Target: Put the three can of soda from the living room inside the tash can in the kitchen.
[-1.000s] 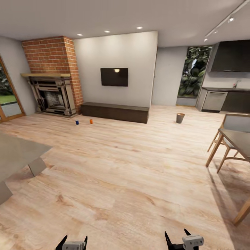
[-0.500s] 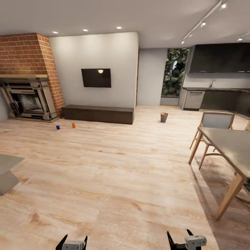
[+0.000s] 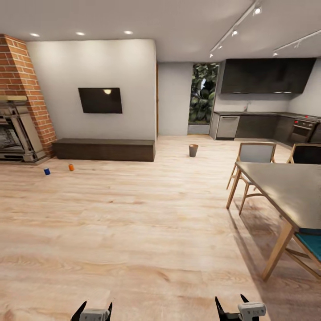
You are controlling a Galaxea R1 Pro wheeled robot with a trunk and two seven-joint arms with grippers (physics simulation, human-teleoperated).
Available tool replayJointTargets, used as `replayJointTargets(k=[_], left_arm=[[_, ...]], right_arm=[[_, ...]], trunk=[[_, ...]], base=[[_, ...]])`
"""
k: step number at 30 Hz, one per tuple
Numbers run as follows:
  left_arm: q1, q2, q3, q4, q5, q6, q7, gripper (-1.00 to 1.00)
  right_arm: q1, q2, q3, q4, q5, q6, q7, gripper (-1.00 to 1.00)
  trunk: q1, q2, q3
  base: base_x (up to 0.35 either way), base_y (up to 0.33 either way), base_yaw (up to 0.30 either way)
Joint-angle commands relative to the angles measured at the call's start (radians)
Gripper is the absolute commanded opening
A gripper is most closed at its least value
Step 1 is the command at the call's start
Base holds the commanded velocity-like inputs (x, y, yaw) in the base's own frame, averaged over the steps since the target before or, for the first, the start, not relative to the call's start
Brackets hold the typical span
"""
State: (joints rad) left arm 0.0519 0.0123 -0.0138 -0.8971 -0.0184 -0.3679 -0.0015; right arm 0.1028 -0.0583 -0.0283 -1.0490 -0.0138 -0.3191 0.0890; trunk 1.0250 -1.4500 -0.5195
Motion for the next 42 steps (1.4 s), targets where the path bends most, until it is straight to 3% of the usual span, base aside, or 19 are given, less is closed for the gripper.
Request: replayJointTargets(k=[1,30,42], left_arm=[[0.000,0.000,0.000,0.000,0.000,0.000,0.000,1.00],[0.000,0.000,0.000,0.000,0.000,0.000,0.000,1.00],[0.000,-0.001,0.000,0.002,0.000,0.000,0.000,1.00]], right_arm=[[0.000,0.000,0.000,0.000,0.000,0.000,0.000,1.00],[0.000,0.000,0.000,0.000,0.001,-0.002,0.000,1.00],[0.000,0.000,0.000,0.000,0.002,-0.002,0.000,1.00]], trunk=[[0.000,0.000,0.000],[0.000,0.000,0.000],[0.000,0.000,0.000]], base=[[0.300,0.103,-0.253],[0.308,0.140,-0.248],[0.308,0.145,-0.066]])
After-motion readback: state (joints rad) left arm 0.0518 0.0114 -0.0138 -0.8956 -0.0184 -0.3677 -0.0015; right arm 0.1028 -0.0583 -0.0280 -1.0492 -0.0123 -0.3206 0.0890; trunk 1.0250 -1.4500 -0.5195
